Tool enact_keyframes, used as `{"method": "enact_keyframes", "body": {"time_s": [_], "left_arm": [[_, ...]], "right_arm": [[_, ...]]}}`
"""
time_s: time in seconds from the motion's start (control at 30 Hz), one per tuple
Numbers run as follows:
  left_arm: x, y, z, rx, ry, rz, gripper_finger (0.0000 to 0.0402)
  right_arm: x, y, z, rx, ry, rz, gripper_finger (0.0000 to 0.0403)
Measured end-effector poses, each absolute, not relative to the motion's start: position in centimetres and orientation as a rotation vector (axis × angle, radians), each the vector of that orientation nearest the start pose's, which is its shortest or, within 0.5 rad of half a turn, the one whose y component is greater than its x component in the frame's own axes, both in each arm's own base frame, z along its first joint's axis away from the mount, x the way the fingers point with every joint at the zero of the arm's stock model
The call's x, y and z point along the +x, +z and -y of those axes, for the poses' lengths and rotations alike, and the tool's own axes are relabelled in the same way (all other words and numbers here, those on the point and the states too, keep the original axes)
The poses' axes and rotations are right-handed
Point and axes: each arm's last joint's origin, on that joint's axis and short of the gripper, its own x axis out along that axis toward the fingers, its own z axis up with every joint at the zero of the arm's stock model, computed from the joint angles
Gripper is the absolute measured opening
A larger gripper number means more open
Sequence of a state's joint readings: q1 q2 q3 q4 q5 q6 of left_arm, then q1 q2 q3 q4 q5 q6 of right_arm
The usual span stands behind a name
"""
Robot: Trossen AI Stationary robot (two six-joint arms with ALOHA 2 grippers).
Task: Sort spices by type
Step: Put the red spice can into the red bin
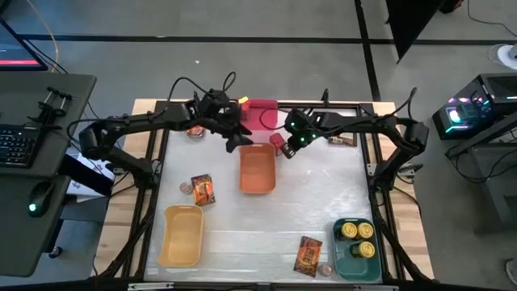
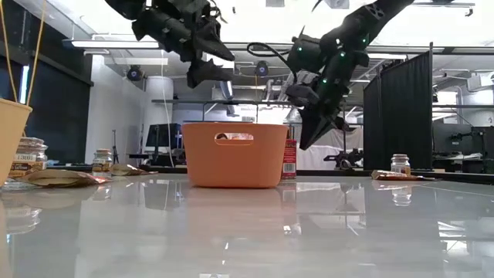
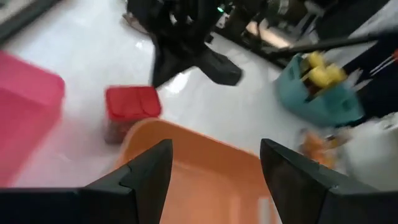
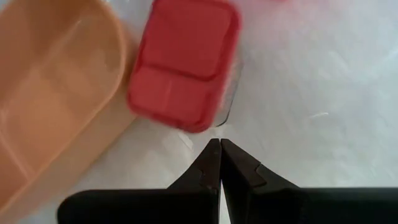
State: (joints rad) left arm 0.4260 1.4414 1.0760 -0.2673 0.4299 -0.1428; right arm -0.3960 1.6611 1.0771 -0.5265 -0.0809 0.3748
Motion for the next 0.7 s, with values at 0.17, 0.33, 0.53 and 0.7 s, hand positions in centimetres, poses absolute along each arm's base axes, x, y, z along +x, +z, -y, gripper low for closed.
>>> {"method": "enact_keyframes", "body": {"time_s": [0.17, 0.33, 0.53, 0.7], "left_arm": [[30.0, 27.1, -12.0, -0.244, 0.035, -0.622, 0.0227], [30.0, 27.7, -12.2, -0.080, -0.005, -0.608, 0.0227], [29.8, 27.6, -12.3, -0.060, 0.048, -0.644, 0.0227], [29.4, 27.1, -12.1, -0.089, 0.044, -0.709, 0.0227]], "right_arm": [[29.6, 21.1, 11.6, 0.560, -0.450, -0.991, 0.0000], [29.0, 21.7, 10.7, 0.566, -0.410, -1.026, 0.0000], [30.2, 20.7, 10.4, 0.525, -0.387, -1.010, 0.0000], [31.4, 19.9, 10.7, 0.533, -0.381, -0.962, 0.0000]]}}
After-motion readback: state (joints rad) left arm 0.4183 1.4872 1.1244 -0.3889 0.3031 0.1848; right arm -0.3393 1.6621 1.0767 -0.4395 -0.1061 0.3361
